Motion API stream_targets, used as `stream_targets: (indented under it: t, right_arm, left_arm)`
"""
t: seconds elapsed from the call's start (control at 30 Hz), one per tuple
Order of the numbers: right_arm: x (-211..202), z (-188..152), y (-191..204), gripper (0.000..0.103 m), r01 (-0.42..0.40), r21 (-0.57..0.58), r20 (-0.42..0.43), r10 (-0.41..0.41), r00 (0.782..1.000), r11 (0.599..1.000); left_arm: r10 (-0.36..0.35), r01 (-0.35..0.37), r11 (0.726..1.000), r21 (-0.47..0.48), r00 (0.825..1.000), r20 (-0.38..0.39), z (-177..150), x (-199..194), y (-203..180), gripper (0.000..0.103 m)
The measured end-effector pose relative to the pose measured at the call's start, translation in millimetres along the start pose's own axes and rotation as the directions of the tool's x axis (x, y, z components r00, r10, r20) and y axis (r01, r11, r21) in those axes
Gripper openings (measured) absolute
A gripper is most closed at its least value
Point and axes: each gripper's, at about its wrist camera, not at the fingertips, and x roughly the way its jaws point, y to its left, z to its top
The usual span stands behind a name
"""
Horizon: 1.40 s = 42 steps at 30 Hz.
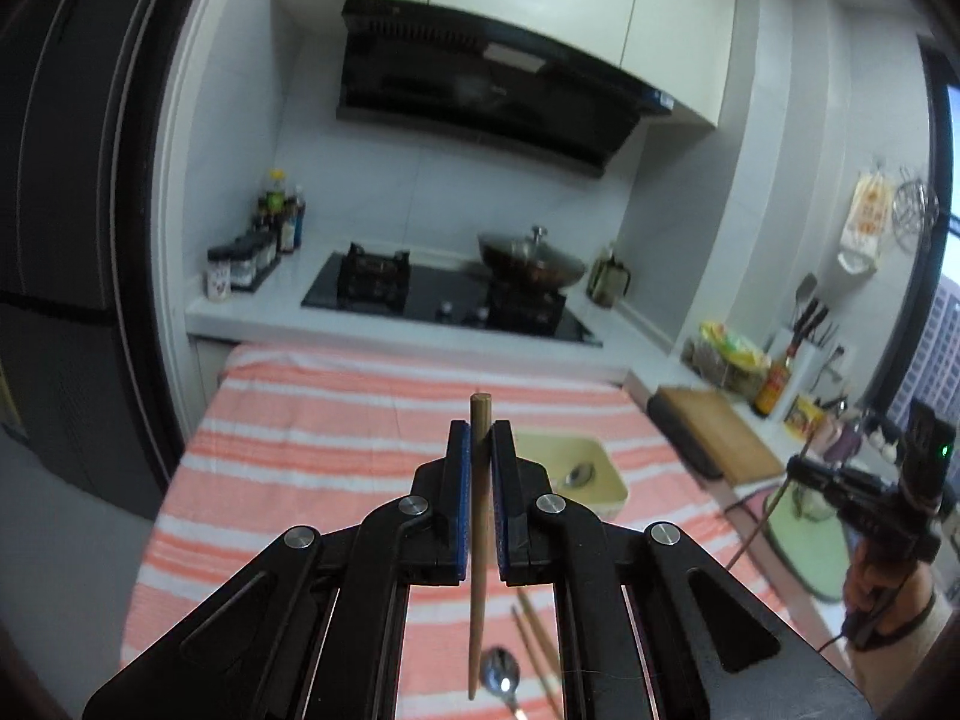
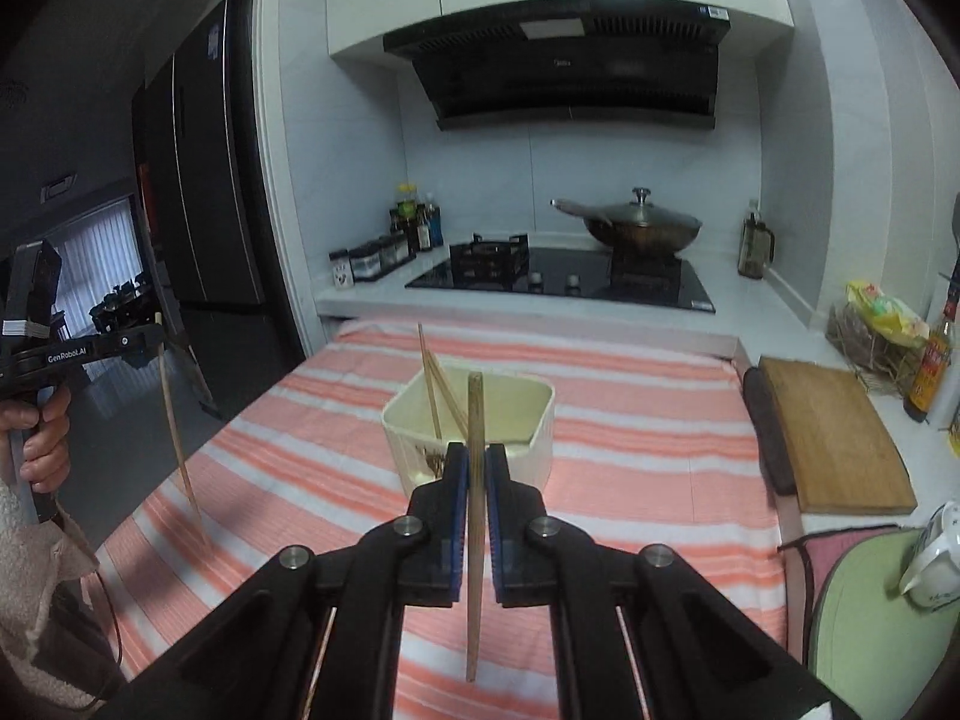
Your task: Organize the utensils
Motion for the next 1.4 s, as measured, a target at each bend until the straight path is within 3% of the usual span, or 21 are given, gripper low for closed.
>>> stream_targets:
  t: [0.1,0.23,0.37,0.47,0.6,0.73,0.8,0.83,0.87,0.9,0.93,0.97,1.1,1.2,1.27,1.33,1.4]
  right_arm:
    - [15,37,2,0.006,0.004,-0.022,0.071,-0.003,0.997,1.0]
    - [39,75,10,0.006,0.035,-0.069,0.173,-0.023,0.985,0.997]
    - [74,89,11,0.006,0.063,-0.09,0.236,-0.041,0.971,0.994]
    - [108,85,6,0.006,0.067,-0.09,0.216,-0.046,0.975,0.994]
    - [160,69,-6,0.006,0.046,-0.086,0.066,-0.04,0.997,0.995]
    - [202,49,-15,0.006,0.009,-0.051,-0.107,-0.014,0.994,0.999]
    - [214,38,-20,0.007,0.004,-0.011,-0.154,-0.006,0.988,1.0]
    - [216,34,-21,0.008,0.011,0.006,-0.162,-0.01,0.987,1.0]
    - [214,31,-23,0.015,0.016,0.027,-0.162,-0.012,0.987,1.0]
    - [207,30,-26,0.023,0.016,0.052,-0.149,-0.008,0.989,0.999]
    - [198,27,-29,0.043,0.019,0.071,-0.136,-0.01,0.991,0.997]
    - [184,24,-31,0.055,0.022,0.086,-0.109,-0.013,0.994,0.996]
    - [135,-8,-25,0.055,0.042,0.044,-0.132,-0.036,0.991,0.998]
    - [100,-54,-23,0.059,0.032,0.04,-0.175,-0.024,0.984,0.999]
    - [81,-91,-19,0.062,0.038,0.018,-0.2,-0.034,0.979,0.999]
    - [69,-130,-13,0.062,0.089,-0.027,-0.239,-0.093,0.967,0.996]
    - [61,-165,-10,0.062,0.126,-0.029,-0.282,-0.129,0.951,0.992]
  left_arm:
    - [0.007,-0.004,1.0,-0.019,0.994,0.11,40,14,-15,0.004]
    - [0.029,-0.022,0.999,-0.041,0.98,0.195,70,54,-38,0.005]
    - [0.083,-0.077,0.996,-0.04,0.978,0.192,70,110,-61,0.005]
    - [0.1,-0.095,0.995,-0.043,0.988,0.119,58,158,-69,0.005]
    - [0.1,-0.102,0.994,-0.041,0.994,-0.048,29,219,-68,0.005]
    - [0.091,-0.098,0.995,-0.025,0.974,-0.207,-5,259,-64,0.005]
    - [0.072,-0.084,0.996,-0.029,0.957,-0.279,-19,269,-62,0.009]
    - [0.056,-0.07,0.997,-0.032,0.948,-0.314,-25,271,-59,0.019]
    - [0.04,-0.054,0.998,-0.033,0.941,-0.337,-30,267,-58,0.026]
    - [0.027,-0.039,0.999,-0.026,0.938,-0.347,-33,260,-57,0.04]
    - [0.022,-0.027,1.0,-0.008,0.937,-0.348,-36,251,-56,0.05]
    - [0.016,-0.008,1.0,0.024,0.938,-0.346,-40,237,-56,0.055]
    - [0.013,0.049,0.987,0.153,0.926,-0.378,-72,175,-47,0.069]
    - [0.012,0.053,0.988,0.148,0.913,-0.408,-122,126,-27,0.078]
    - [0.029,0.022,0.994,0.109,0.893,-0.45,-163,104,-10,0.079]
    - [0.072,-0.038,0.996,0.081,0.875,-0.478,-201,89,4,0.079]
    - [0.103,-0.094,0.995,0.044,0.865,-0.491,-229,81,17,0.079]
